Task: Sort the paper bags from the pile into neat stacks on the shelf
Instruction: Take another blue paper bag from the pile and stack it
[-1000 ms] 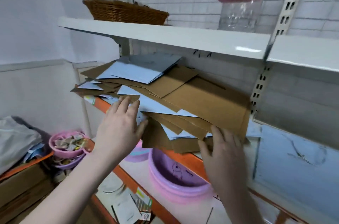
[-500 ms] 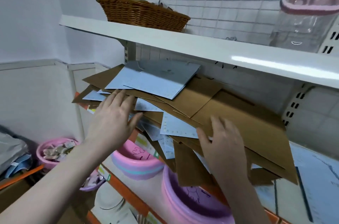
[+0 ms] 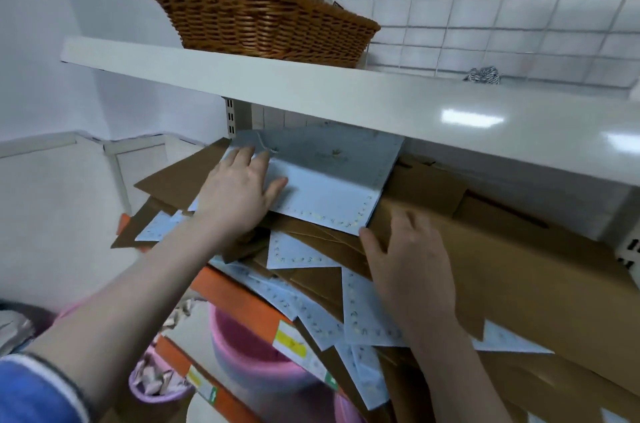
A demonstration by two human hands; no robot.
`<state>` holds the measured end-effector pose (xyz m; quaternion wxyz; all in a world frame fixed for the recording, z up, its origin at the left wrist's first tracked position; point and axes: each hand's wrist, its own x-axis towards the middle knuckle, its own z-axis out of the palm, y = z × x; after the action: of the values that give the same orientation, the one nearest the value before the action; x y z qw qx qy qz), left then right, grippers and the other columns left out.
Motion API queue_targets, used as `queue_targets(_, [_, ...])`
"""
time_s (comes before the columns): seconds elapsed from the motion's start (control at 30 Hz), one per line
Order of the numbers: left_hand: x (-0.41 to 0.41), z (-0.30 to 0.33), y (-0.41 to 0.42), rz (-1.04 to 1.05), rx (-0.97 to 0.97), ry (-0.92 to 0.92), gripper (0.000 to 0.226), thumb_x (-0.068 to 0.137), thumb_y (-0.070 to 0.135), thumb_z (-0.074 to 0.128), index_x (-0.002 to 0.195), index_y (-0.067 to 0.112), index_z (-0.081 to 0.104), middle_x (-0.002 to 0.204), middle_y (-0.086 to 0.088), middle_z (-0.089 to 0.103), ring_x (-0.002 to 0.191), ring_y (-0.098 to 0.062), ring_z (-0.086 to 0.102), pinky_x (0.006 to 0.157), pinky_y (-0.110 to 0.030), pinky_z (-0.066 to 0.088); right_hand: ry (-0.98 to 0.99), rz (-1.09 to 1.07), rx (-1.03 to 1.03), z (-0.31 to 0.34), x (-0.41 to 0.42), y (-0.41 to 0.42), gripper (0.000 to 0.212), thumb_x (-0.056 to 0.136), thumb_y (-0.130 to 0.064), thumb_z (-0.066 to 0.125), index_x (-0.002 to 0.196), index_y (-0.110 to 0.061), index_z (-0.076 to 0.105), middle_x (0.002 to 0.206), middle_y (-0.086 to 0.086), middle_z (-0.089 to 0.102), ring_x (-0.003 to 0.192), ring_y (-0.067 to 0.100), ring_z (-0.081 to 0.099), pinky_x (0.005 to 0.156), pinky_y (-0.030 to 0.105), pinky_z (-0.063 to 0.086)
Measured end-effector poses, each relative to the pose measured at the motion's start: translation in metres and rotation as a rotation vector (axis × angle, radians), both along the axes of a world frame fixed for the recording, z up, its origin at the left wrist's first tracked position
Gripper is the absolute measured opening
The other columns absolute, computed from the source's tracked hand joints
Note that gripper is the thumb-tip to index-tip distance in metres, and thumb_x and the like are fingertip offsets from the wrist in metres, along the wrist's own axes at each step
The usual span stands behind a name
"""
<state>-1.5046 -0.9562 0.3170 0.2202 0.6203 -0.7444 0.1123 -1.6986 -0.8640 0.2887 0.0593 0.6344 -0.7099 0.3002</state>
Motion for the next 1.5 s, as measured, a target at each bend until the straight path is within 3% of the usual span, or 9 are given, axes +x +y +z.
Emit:
queue_targets(0.13, [-0.005,0.001,-0.032,-0.027,0.109,0.002,0.065,0.096,0.052,0.030,0.147,0.011,0.025,0.149,-0.019,0.028,0.139,-0.032,0.021,0.112,-0.041,0.020,-0.018,-0.022,0.037,0.003,0.007,-0.015,0.053,0.096,-0.048,0.036,0.137,-0.014,0.036,0.127,0.005,0.047,0.118,0.019,0.043,0.099,0.029,0.036])
queue_targets(0.3, [-0.007,-0.003,-0.062,-0.035,0.265,0.086,0.085,0.086,0.070,0.031,0.142,0.006,0.031,0.137,-0.024,0.042,0.124,-0.038,0.043,0.100,-0.047,0.041,-0.018,-0.081,0.110,0.000,0.019,-0.028,0.052,0.095,-0.051,0.036,0.130,-0.013,0.043,0.121,0.005,0.052,0.112,0.022,0.046,0.094,0.032,0.038])
queue_targets(0.53, [-0.001,-0.009,-0.075,-0.079,0.280,0.223,0.089,0.076,0.071,0.052,0.135,0.006,0.040,0.128,-0.022,0.049,0.117,-0.038,0.046,0.090,-0.046,0.045,-0.142,-0.153,0.073,0.005,0.038,-0.033,0.056,0.092,-0.047,0.048,0.132,-0.007,0.043,0.120,0.008,0.053,0.111,0.025,0.046,0.092,0.032,0.039])
queue_targets(0.67, [0.009,-0.007,-0.075,-0.080,0.253,0.407,0.082,0.074,0.060,0.066,0.133,0.007,0.046,0.123,-0.022,0.053,0.113,-0.037,0.050,0.090,-0.043,0.046,-0.213,-0.170,0.037,0.009,0.044,-0.032,0.056,0.090,-0.042,0.056,0.134,-0.011,0.043,0.119,0.010,0.050,0.111,0.028,0.044,0.091,0.034,0.036])
queue_targets(0.83, [0.021,0.000,-0.061,-0.177,0.256,0.776,0.066,0.078,0.031,0.075,0.131,0.001,0.049,0.123,-0.016,0.056,0.109,-0.029,0.053,0.083,-0.032,0.041,-0.505,-0.232,0.042,0.012,0.051,-0.034,0.072,0.083,-0.041,0.066,0.140,-0.010,0.034,0.128,0.011,0.039,0.109,0.033,0.049,0.077,0.030,0.037])
queue_targets(0.97, [0.034,0.003,-0.051,-0.308,0.435,1.142,0.044,0.076,0.012,0.076,0.116,-0.001,0.062,0.108,-0.010,0.065,0.092,-0.025,0.063,0.080,-0.035,0.051,-0.565,-0.264,0.031,0.014,0.056,-0.026,0.057,0.081,-0.042,0.068,0.122,-0.008,0.048,0.120,0.011,0.045,0.094,0.023,0.043,0.074,0.030,0.035])
queue_targets(1.17, [0.052,0.007,-0.035,-0.434,0.496,1.178,0.013,0.078,0.010,0.074,0.085,0.011,0.063,0.083,-0.008,0.065,0.071,-0.023,0.063,0.072,-0.032,0.052,-0.593,-0.284,-0.089,0.004,0.076,0.000,0.049,0.074,-0.039,0.074,0.109,-0.011,0.054,0.108,0.007,0.052,0.090,0.023,0.052,0.082,0.038,0.048])
queue_targets(1.23, [0.056,0.006,-0.026,-0.486,0.463,1.164,0.019,0.079,0.011,0.074,0.078,0.021,0.057,0.082,-0.002,0.064,0.073,-0.020,0.063,0.073,-0.033,0.052,-0.587,-0.293,-0.102,-0.002,0.084,0.013,0.047,0.072,-0.038,0.074,0.107,-0.012,0.056,0.106,0.008,0.055,0.091,0.025,0.054,0.080,0.037,0.048])
queue_targets(1.5, [0.056,-0.004,0.001,-0.609,0.489,0.958,0.026,0.075,0.019,0.076,0.100,0.020,0.068,0.096,0.003,0.070,0.086,-0.020,0.068,0.085,-0.045,0.054,-0.568,-0.350,-0.114,-0.018,0.102,0.081,0.051,0.059,-0.058,0.064,0.093,-0.022,0.055,0.095,0.005,0.061,0.081,0.023,0.057,0.068,0.036,0.047])
